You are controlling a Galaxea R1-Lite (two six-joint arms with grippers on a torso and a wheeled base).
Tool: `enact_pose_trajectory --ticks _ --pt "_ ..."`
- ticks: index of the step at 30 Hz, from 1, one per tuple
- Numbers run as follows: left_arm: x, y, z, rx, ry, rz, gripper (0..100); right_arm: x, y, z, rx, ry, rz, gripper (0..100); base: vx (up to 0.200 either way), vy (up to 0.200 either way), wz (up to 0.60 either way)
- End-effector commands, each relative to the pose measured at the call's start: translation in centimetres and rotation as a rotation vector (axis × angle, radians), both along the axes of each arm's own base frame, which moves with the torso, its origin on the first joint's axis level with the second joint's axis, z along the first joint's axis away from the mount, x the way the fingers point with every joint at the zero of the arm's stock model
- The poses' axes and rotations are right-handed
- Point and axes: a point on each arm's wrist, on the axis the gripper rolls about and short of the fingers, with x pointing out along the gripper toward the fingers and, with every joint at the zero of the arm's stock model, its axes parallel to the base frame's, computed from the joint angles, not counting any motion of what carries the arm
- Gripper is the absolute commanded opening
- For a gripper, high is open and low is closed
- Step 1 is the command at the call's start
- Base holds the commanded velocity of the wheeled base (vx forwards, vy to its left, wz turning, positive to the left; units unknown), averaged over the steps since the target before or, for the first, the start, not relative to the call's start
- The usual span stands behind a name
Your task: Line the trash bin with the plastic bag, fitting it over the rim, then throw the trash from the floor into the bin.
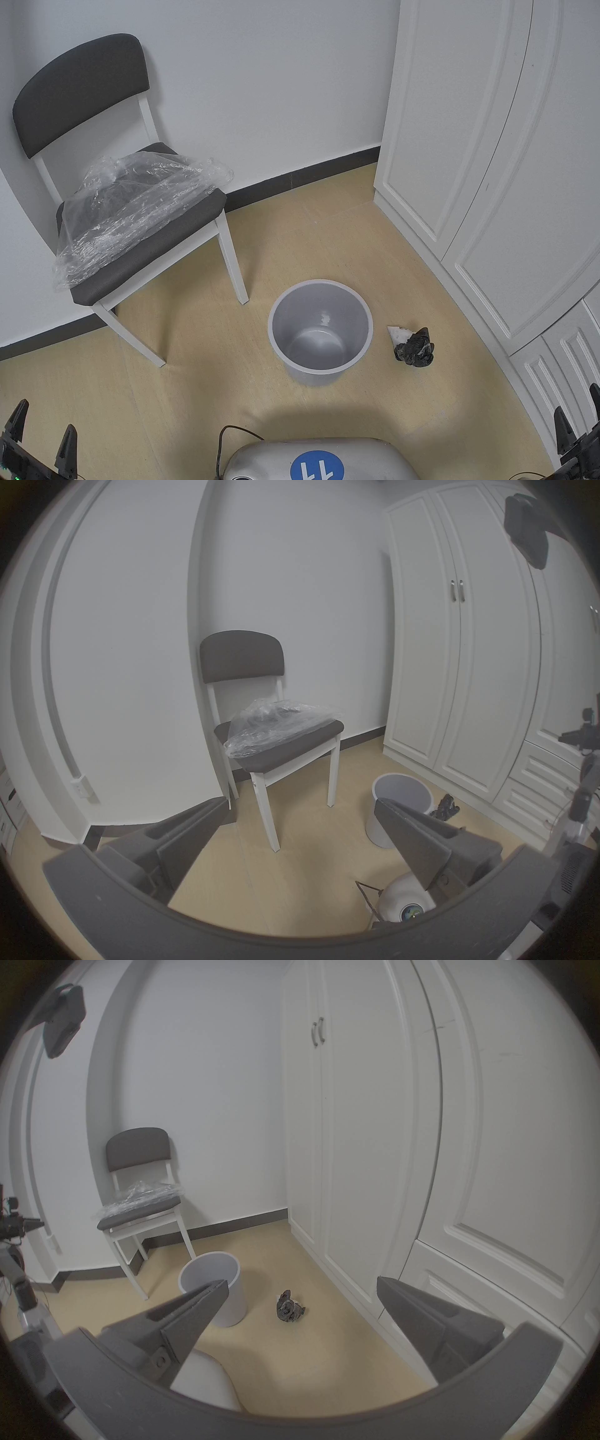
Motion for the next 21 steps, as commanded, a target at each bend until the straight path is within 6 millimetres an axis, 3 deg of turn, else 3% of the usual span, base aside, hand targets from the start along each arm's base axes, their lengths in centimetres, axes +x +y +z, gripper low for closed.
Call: enact_pose_trajectory --ticks 1,21 --pt "0.01 -0.02 -0.54 0.008 0.003 -0.008 100 -0.02 0.01 -0.44 -0.01 -0.002 0.005 100 0.0 0.0 0.0" --pt "0.01 0.04 -0.54 -0.033 0.003 0.022 100 0.0 0.02 -0.44 0.019 -0.005 0.011 100 0.0 0.0 0.0"
